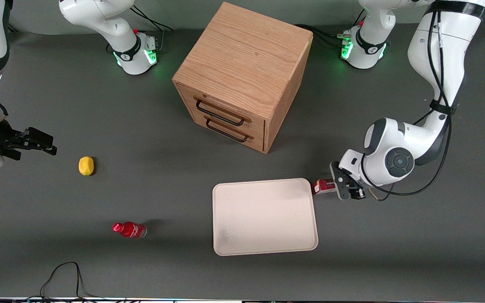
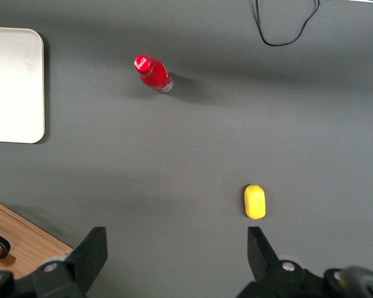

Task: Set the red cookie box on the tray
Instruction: 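Close the left gripper on the end of the shortbread box, then lift the box with the left gripper, pulling it off the tray rim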

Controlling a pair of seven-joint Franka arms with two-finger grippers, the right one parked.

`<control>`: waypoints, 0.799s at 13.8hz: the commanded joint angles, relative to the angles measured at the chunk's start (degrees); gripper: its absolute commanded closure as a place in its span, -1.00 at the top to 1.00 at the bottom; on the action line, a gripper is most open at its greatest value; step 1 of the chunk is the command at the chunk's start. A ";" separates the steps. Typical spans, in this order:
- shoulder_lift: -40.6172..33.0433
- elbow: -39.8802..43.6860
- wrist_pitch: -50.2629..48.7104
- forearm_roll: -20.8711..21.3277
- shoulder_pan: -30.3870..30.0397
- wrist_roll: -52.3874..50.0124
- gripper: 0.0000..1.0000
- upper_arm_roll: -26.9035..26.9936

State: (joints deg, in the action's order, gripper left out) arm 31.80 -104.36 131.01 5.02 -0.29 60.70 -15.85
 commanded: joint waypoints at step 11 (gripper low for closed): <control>-6.74 0.03 -5.38 1.13 -0.33 -1.28 -1.00 0.21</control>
State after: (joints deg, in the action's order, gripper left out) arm 30.48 -104.30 130.55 5.38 -0.67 60.70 -15.65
